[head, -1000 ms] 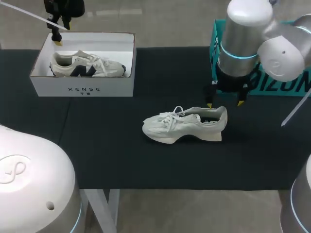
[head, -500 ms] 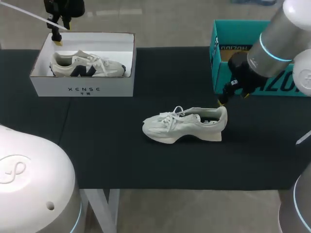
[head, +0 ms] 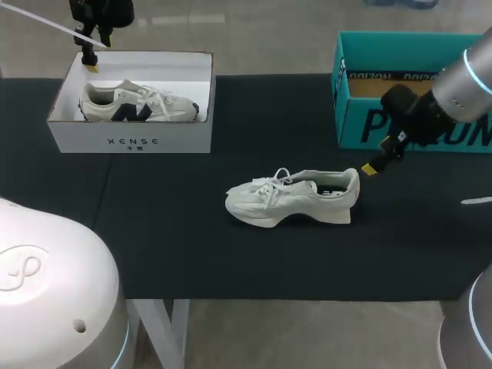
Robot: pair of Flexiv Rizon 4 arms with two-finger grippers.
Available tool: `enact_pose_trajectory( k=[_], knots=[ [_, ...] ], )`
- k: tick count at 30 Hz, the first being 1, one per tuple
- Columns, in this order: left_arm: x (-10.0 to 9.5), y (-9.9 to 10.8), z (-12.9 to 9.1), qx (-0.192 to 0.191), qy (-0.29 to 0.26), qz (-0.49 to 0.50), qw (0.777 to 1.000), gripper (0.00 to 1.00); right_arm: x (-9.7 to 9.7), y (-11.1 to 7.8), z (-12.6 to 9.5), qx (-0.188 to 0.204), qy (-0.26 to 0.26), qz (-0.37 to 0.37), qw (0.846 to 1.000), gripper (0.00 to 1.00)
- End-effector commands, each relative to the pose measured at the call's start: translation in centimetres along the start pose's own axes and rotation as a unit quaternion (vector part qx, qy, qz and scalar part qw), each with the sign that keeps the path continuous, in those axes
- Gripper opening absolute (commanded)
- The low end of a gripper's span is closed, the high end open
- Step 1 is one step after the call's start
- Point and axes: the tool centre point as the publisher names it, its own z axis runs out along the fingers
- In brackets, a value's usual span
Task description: Take the shoe out of the shoebox, open the shoe tongue, remove and reinsert the insole, then place the shoe into the shoebox
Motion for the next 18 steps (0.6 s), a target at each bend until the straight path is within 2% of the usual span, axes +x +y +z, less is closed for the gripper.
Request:
enact_pose_trajectory(
  k=[1,3,4,17,18],
  knots=[
    [0.11,0.01,0.04,0.000,-0.001,0.000,1.000,1.00,-0.20,-0.75,-1.47,-0.051,0.193,-0.327,0.924,1.00],
    [0.11,0.01,0.04,0.000,-0.001,0.000,1.000,1.00,0.30,-0.51,-1.69,-0.050,0.209,-0.383,0.899,1.00],
    [0.11,0.01,0.04,0.000,-0.001,0.000,1.000,1.00,0.61,-0.45,-1.77,-0.050,0.233,-0.405,0.882,1.00],
    [0.11,0.01,0.04,0.000,-0.001,0.000,1.000,1.00,0.61,-0.45,-1.77,-0.050,0.233,-0.405,0.882,1.00],
    [0.11,0.01,0.04,0.000,-0.001,0.000,1.000,1.00,0.30,-0.51,-0.93,-0.093,0.206,-0.428,0.875,1.00]
  ],
)
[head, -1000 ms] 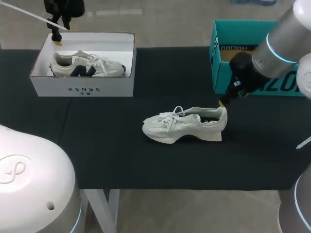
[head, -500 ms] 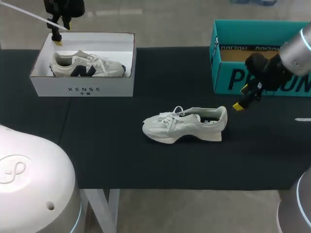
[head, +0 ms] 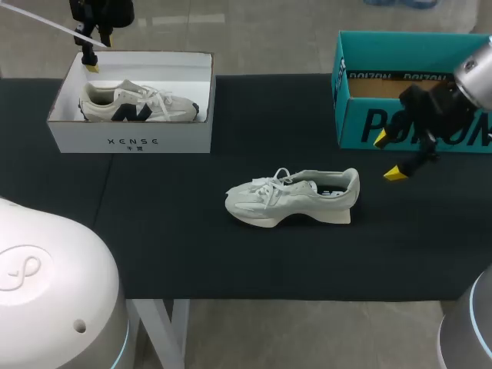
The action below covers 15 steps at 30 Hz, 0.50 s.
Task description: Take the shoe out of the shoebox, open the shoe tongue, remove and reinsert the insole, then place the shoe into the shoebox
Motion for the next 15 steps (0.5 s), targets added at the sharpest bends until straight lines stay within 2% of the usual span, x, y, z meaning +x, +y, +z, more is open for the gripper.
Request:
enact_pose_trajectory(
  k=[1,2,4,6,7,15],
  knots=[
    [0.1,0.0,0.0,0.000,-0.001,0.000,1.000,1.00,-1.5,-1.0,1.5,-0.054,0.073,-0.186,0.978,1.00],
    [0.1,0.0,0.0,0.000,-0.001,0.000,1.000,1.00,-1.8,-1.5,2.2,-0.066,0.079,-0.171,0.980,1.00],
    [0.1,0.0,0.0,0.000,-0.001,0.000,1.000,1.00,-2.2,-1.9,2.8,-0.086,0.045,-0.177,0.979,1.00],
    [0.1,0.0,0.0,0.000,-0.001,0.000,1.000,1.00,-2.6,-2.3,3.2,-0.080,0.028,-0.158,0.984,1.00],
    [0.1,0.0,0.0,0.000,-0.001,0.000,1.000,1.00,-2.8,-2.5,3.4,-0.080,0.003,-0.159,0.984,1.00],
    [0.1,0.0,0.0,0.000,-0.001,0.000,1.000,1.00,-4.2,-3.7,4.4,-0.061,-0.011,-0.105,0.993,1.00]
  ],
)
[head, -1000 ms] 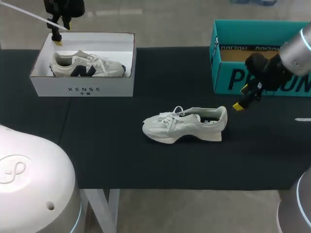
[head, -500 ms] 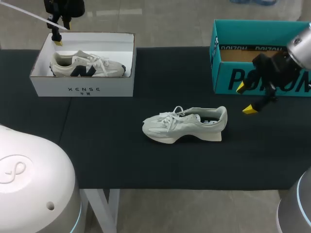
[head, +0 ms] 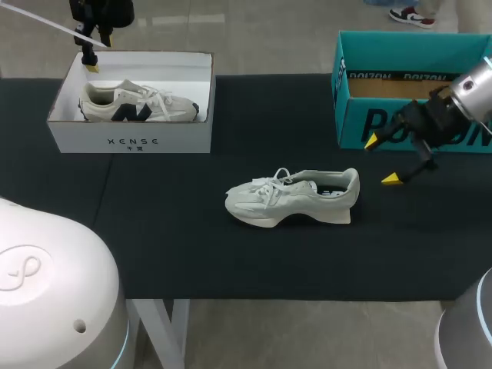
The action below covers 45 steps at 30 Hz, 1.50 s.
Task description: Take the shoe out of the shoebox, open the shoe tongue, remove and reinsert the insole, then place the shoe into the shoebox
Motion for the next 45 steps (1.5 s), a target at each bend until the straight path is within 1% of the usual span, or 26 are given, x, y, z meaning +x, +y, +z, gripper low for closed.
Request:
enact_pose_trajectory(
  k=[1,4,6,8,9,11,12,14,17,21,25,32,35,39,43,45],
  knots=[
    [0.1,0.0,0.0,0.000,-0.001,0.000,1.000,1.00,0.2,-0.2,0.4,0.014,-0.008,0.017,1.000,1.00],
    [0.1,0.0,0.0,0.000,-0.001,0.000,1.000,1.00,0.3,-0.3,0.4,0.017,-0.016,0.031,0.999,1.00],
    [0.1,0.0,0.0,0.000,-0.001,0.000,1.000,1.00,0.6,-0.6,0.8,0.017,-0.024,0.042,0.999,1.00],
    [0.1,0.0,0.0,0.000,-0.001,0.000,1.000,1.00,1.0,-1.0,1.5,0.028,-0.038,0.057,0.997,1.00],
    [0.1,0.0,0.0,0.000,-0.001,0.000,1.000,1.00,1.1,-1.2,1.7,0.028,-0.039,0.059,0.997,1.00],
    [0.1,0.0,0.0,0.000,-0.001,0.000,1.000,1.00,1.5,-2.0,2.3,0.029,-0.066,0.061,0.996,1.00],
    [0.1,0.0,0.0,0.000,-0.001,0.000,1.000,1.00,1.6,-2.2,2.5,0.026,-0.085,0.048,0.995,1.00],
    [0.1,0.0,0.0,0.000,-0.001,0.000,1.000,1.00,1.8,-2.6,2.7,0.034,-0.104,0.055,0.992,1.00],
    [0.1,0.0,0.0,0.000,-0.001,0.000,1.000,1.00,1.4,-3.2,3.0,0.032,-0.109,0.052,0.992,1.00],
    [0.1,0.0,0.0,0.000,-0.001,0.000,1.000,1.00,1.2,-3.4,4.3,0.025,-0.100,0.054,0.993,1.00],
    [0.1,0.0,0.0,0.000,-0.001,0.000,1.000,1.00,1.2,-3.5,5.5,0.007,-0.095,0.061,0.994,1.00],
    [0.1,0.0,0.0,0.000,-0.001,0.000,1.000,1.00,1.4,-2.9,6.9,-0.009,-0.097,0.078,0.992,1.00],
    [0.1,0.0,0.0,0.000,-0.001,0.000,1.000,1.00,1.7,-2.8,7.4,-0.024,-0.101,0.092,0.990,1.00],
    [0.1,0.0,0.0,0.000,-0.001,0.000,1.000,1.00,2.2,-2.2,8.0,-0.031,-0.102,0.103,0.989,1.00],
    [0.1,0.0,0.0,0.000,-0.001,0.000,1.000,1.00,2.5,-2.3,8.6,-0.036,-0.099,0.104,0.989,1.00],
    [0.1,0.0,0.0,0.000,-0.001,0.000,1.000,1.00,2.5,-2.1,9.0,-0.037,-0.099,0.103,0.989,1.00]
  ],
)
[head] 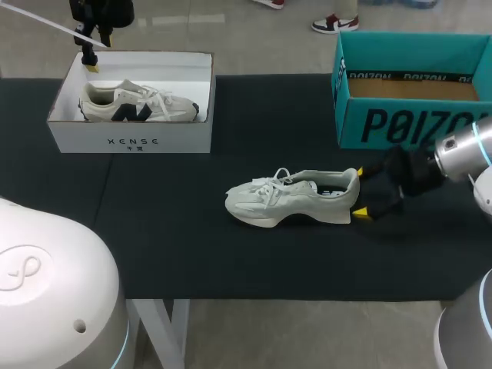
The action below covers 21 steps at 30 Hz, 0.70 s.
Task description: Take the shoe out of the shoebox, open the shoe tongue, remove and reinsert the insole, then place the shoe into the shoebox
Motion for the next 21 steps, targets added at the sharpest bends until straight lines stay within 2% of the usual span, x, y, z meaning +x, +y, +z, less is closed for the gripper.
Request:
enact_pose_trajectory(
  k=[1,9,21],
  knots=[
    [0.1,0.0,0.0,0.000,-0.001,0.000,1.000,1.00,0.1,0.0,0.8,-0.003,-0.003,-0.002,1.000,1.00],
    [0.1,0.0,0.0,0.000,-0.001,0.000,1.000,1.00,-0.6,0.5,1.6,-0.006,0.001,-0.008,1.000,1.00],
    [0.1,0.0,0.0,0.000,-0.001,0.000,1.000,1.00,-0.7,1.3,3.0,-0.012,0.016,-0.014,1.000,1.00]
  ],
)
